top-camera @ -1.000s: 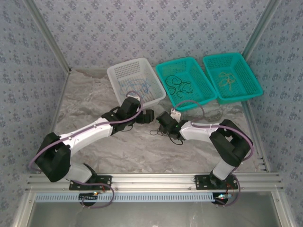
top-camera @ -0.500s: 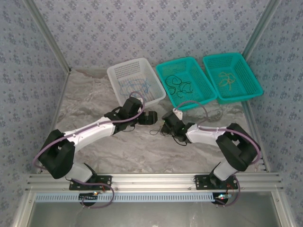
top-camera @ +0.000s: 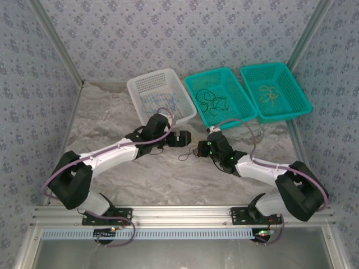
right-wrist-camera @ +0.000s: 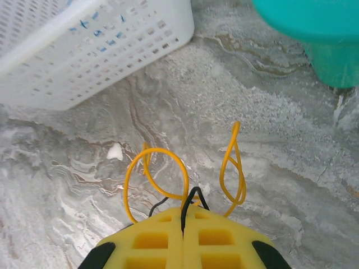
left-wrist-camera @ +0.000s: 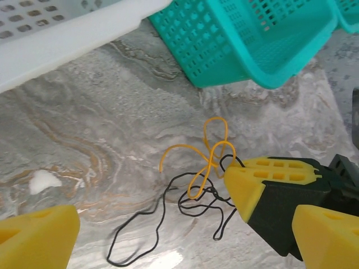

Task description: Untangle the cables

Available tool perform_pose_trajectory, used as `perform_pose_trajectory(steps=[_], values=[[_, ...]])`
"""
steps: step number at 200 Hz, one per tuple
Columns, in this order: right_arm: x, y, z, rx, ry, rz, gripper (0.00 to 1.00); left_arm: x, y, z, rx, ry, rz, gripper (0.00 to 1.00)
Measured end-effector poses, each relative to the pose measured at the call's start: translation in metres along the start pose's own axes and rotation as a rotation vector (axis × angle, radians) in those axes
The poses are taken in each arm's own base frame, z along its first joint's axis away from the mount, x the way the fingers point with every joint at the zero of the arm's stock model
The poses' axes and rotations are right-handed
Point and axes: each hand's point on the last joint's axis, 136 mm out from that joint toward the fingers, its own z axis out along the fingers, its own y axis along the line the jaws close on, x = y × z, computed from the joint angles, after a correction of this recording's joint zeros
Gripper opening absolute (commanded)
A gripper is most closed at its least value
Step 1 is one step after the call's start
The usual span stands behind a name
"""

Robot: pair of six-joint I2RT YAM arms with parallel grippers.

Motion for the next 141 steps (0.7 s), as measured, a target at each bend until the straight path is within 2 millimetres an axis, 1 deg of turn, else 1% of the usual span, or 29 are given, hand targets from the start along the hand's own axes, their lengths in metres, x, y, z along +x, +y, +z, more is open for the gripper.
perform_pose_trajectory(steps=[30,86,117,141], values=[[-0.004,0.001,-0.008,-0.06,-0.018,0.016,0.0,-0.004,-0.01,0.001,0.08,-0.002,-0.015,0.91],[-0.018,0.017,-0.027,-0.203,-0.044,0.042,0.0,-0.002,-0.03,0.003,0.255,0.023,-0.04,0.87],[-0.027,0.028,-0.04,-0.273,-0.059,0.041,0.0,-0.003,-0.032,0.005,0.294,0.032,-0.057,0.84],[-0.032,0.033,-0.047,-0.314,-0.065,0.041,0.0,-0.007,-0.037,0.003,0.372,0.018,-0.075,0.79]])
